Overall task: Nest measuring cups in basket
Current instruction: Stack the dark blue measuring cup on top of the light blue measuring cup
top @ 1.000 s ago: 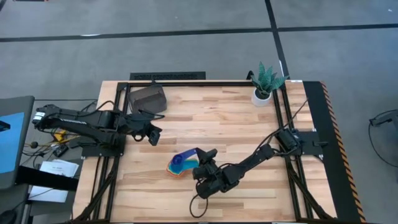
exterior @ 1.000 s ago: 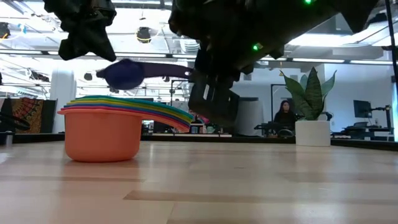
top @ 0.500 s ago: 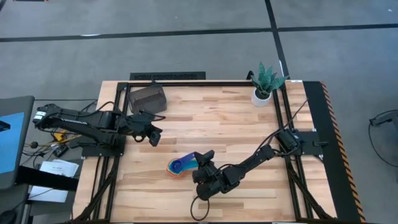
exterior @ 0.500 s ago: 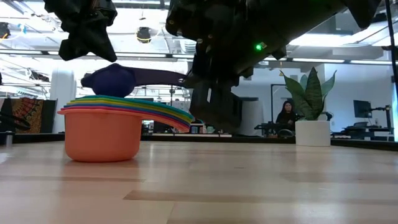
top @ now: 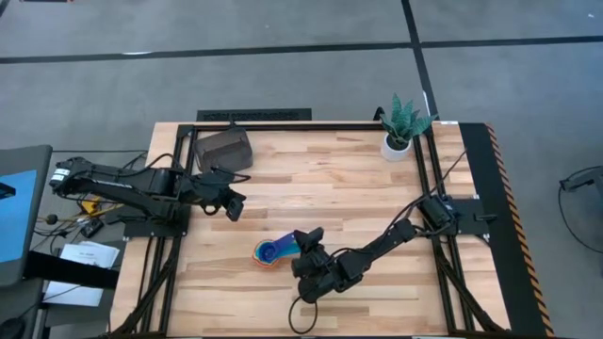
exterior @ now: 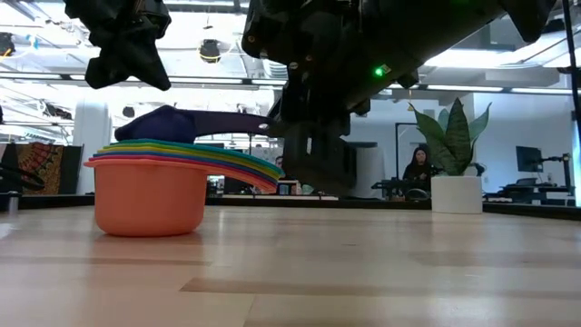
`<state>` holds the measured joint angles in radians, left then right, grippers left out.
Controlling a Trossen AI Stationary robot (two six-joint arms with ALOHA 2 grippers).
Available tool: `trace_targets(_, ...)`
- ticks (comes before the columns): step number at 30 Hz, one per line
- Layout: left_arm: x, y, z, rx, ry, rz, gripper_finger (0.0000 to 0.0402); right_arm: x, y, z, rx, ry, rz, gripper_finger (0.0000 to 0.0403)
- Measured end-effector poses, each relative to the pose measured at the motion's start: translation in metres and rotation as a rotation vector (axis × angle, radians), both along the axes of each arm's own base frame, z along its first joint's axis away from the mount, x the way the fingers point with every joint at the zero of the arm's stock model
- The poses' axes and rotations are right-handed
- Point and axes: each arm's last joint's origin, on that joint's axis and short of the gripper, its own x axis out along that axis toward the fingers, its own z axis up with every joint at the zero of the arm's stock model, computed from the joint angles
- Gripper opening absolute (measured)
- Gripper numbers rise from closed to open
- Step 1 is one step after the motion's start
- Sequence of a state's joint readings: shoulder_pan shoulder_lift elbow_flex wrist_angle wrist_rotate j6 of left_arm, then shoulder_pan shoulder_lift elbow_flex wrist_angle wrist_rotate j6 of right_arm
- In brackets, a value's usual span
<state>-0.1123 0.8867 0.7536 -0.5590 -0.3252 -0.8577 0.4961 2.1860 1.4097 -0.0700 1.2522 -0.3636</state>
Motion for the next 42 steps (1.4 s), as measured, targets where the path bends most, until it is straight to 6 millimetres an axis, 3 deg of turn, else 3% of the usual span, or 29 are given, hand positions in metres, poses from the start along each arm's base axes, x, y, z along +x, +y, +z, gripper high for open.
trace_targets(12, 0.000, 0.000, 0.000, -0.015, -0.005, 0.011, 0.0000, -0.004, 0.013, 0.003, -0.042, 0.038, 0.042, 0.0145)
trace_targets(20, 0.000, 0.000, 0.000, -0.016, -0.005, 0.011, 0.0000, -0.001, 0.018, 0.012, -0.026, 0.009, 0.047, 0.0148)
trace_targets(30, 0.000, 0.000, 0.000, -0.020, -0.005, 0.008, 0.0000, -0.006, 0.022, 0.008, 0.011, 0.026, 0.067, 0.0144)
trace_targets(42, 0.000, 0.000, 0.000, -0.020, -0.005, 0.008, 0.0000, -0.009, 0.021, 0.004, 0.081, 0.039, 0.075, 0.0193)
